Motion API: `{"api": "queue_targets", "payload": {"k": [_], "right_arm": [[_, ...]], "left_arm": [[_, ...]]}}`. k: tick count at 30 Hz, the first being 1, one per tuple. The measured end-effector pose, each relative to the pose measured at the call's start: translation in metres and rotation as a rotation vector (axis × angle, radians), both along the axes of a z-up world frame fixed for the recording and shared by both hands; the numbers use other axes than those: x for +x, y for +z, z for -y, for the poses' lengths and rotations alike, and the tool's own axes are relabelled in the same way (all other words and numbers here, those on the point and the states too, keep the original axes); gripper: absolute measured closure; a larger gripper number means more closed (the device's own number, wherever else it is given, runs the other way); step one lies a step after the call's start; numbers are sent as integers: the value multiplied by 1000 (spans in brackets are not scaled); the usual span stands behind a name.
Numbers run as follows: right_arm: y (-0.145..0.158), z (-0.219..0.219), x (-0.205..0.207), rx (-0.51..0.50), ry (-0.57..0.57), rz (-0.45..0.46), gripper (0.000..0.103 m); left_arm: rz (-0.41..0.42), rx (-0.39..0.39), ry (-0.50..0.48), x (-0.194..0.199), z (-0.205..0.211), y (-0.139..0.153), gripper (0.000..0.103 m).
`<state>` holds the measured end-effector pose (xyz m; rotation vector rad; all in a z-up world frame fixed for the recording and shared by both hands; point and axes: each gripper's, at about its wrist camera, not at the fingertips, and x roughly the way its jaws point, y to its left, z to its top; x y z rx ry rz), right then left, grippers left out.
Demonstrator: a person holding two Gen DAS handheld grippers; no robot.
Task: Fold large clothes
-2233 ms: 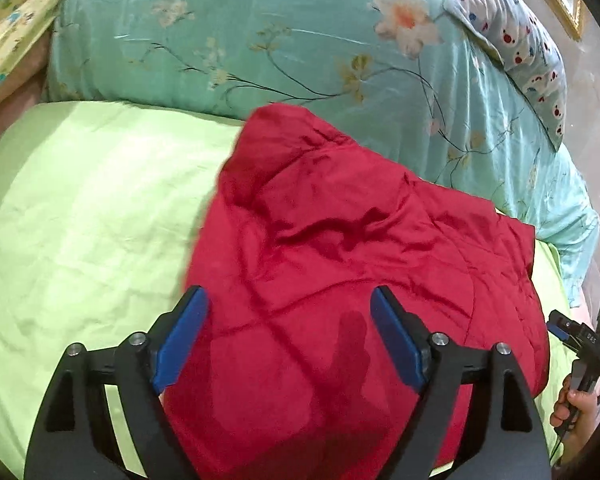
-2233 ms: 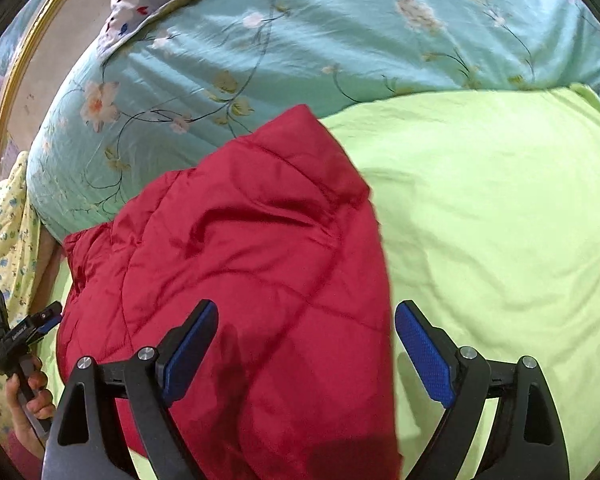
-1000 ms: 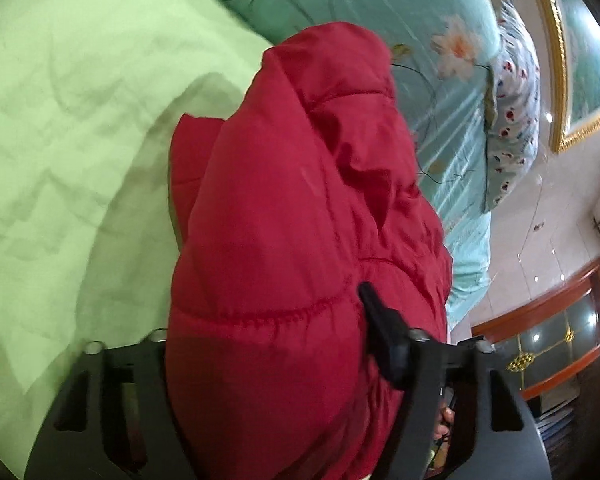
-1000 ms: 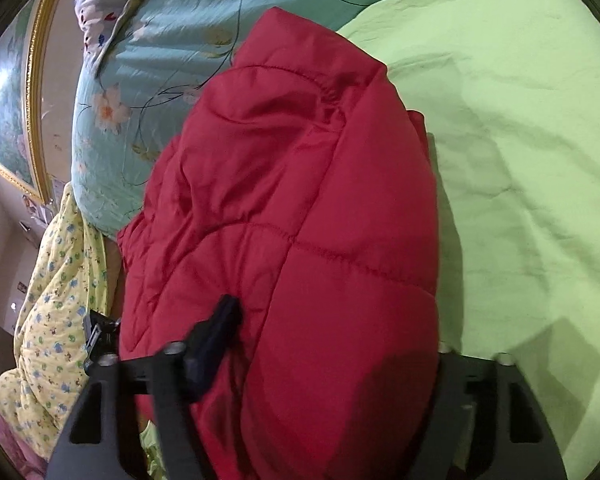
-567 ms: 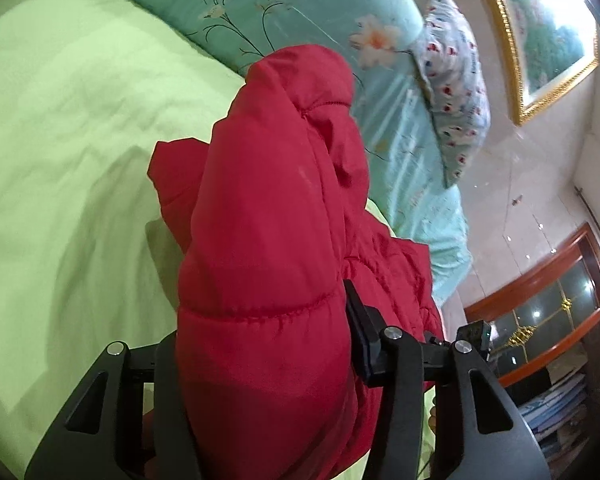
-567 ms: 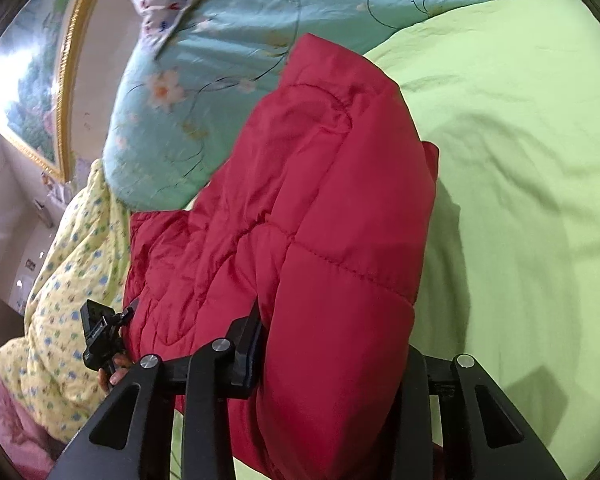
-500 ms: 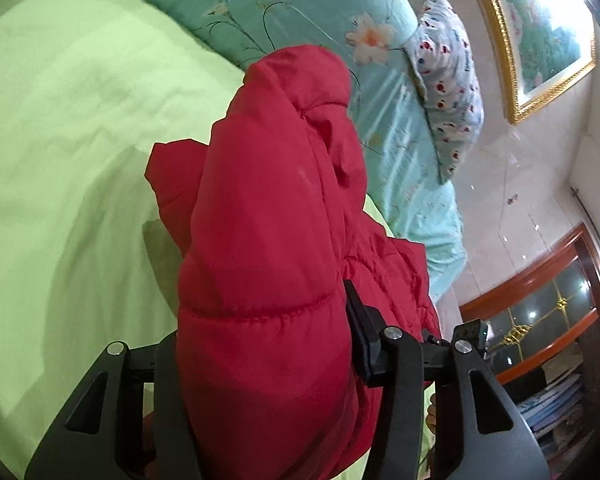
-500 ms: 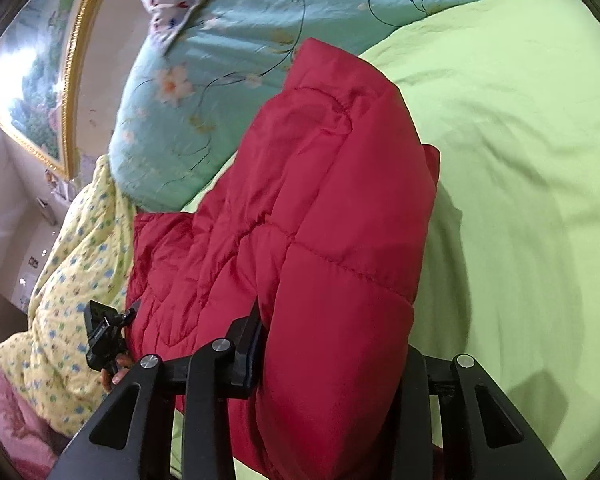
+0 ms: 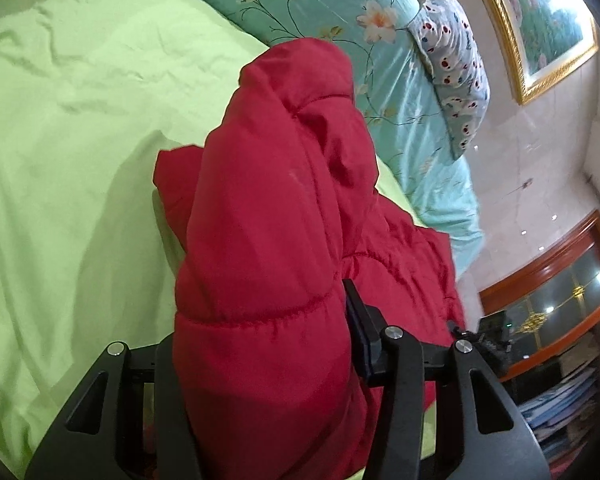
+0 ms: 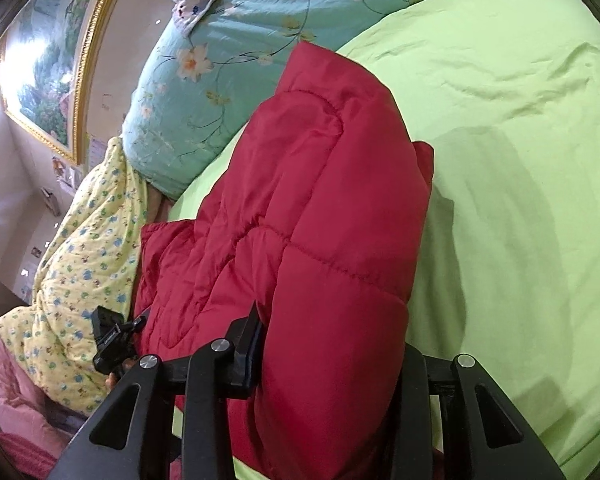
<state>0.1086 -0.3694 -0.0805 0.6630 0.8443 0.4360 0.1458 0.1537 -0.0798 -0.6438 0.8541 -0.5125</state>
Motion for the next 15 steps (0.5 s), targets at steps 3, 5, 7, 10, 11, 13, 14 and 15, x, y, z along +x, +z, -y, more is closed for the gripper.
{"api": "queue_targets", "payload": {"k": [3, 5, 7, 10, 11, 13, 14, 15], "right_arm": [[-3, 1, 5, -11, -17, -7, 65], [-7, 3, 7, -10, -29, -10, 63], [-10, 2, 7, -23, -41, -13, 60], [-14, 0, 5, -46, -56, -6, 55], [-16, 2, 4, -46, -65, -5, 53], [-21, 5, 2, -34, -83, -7, 49], [-23, 7, 1, -31, -97, -9, 45], [-24, 8, 1, -36, -109, -10, 42]], "left_arm": [[0, 38, 18, 4, 4, -1, 54], [-1, 70, 31, 5, 5, -5, 52], [5, 118, 50, 6, 8, -7, 49], [21, 218, 100, 4, 12, -7, 34], [30, 249, 117, 2, 14, -7, 30], [48, 316, 164, -1, 20, -4, 23], [48, 345, 189, -3, 21, -4, 15], [48, 377, 222, -5, 23, -3, 11]]}}
